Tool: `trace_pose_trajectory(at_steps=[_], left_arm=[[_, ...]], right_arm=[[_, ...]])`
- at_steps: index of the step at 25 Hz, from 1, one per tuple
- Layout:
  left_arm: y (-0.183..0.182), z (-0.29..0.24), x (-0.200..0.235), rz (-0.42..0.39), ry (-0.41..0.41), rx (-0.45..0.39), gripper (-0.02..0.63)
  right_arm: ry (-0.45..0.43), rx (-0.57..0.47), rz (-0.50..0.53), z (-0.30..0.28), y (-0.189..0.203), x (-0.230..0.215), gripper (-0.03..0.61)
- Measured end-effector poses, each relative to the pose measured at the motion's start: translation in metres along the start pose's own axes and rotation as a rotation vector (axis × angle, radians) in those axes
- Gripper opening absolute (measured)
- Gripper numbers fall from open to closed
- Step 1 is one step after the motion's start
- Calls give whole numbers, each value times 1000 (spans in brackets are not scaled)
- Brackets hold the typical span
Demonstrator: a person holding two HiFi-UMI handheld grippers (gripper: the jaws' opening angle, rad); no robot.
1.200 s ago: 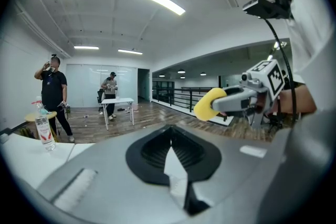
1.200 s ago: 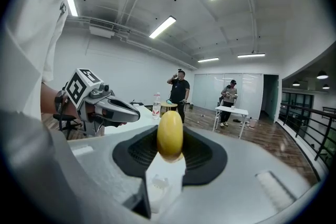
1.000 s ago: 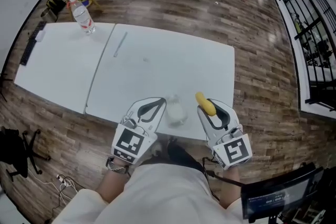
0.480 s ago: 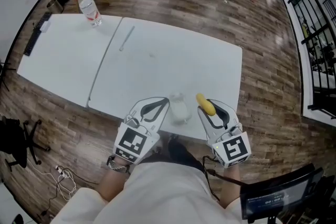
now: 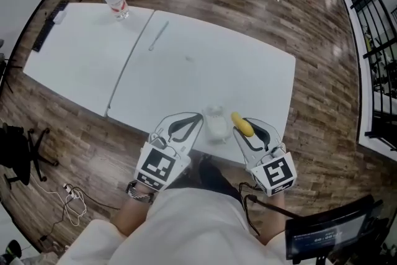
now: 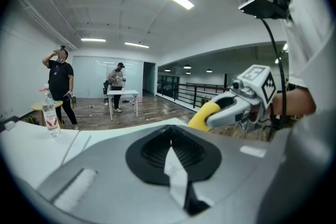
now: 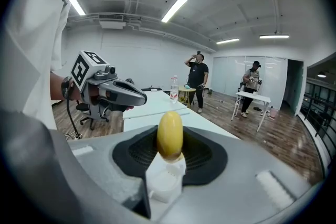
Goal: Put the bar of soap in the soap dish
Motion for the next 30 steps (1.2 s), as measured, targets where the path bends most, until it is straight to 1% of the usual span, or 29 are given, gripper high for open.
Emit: trace_pose_trajectory(at_steps=[4, 13, 16, 22, 30], left_arm=[[4, 0, -2, 19, 3, 6, 8], [12, -2, -5, 56, 14, 18, 8], [15, -4, -7, 71, 18, 26, 8], [21, -4, -13, 94, 25, 41, 8], [30, -8, -15, 125, 13, 62, 8]], right_arm=[[-34, 30, 28, -5, 2, 5, 121], [-78, 90, 91, -8, 10, 14, 121], [-107, 113, 112, -9, 16, 16, 121], [-140, 138, 115, -9, 23, 20, 121], [-180, 168, 141, -11, 33, 22, 121]])
Point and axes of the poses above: the fingertips, and each gripper's own axes: z backward along the fingers, x to its left, y out of its underside, the point moved 6 cm from there along z, backward along the fingers, and after that the axes turned 13 degrees about y, right-handed, at the moved point
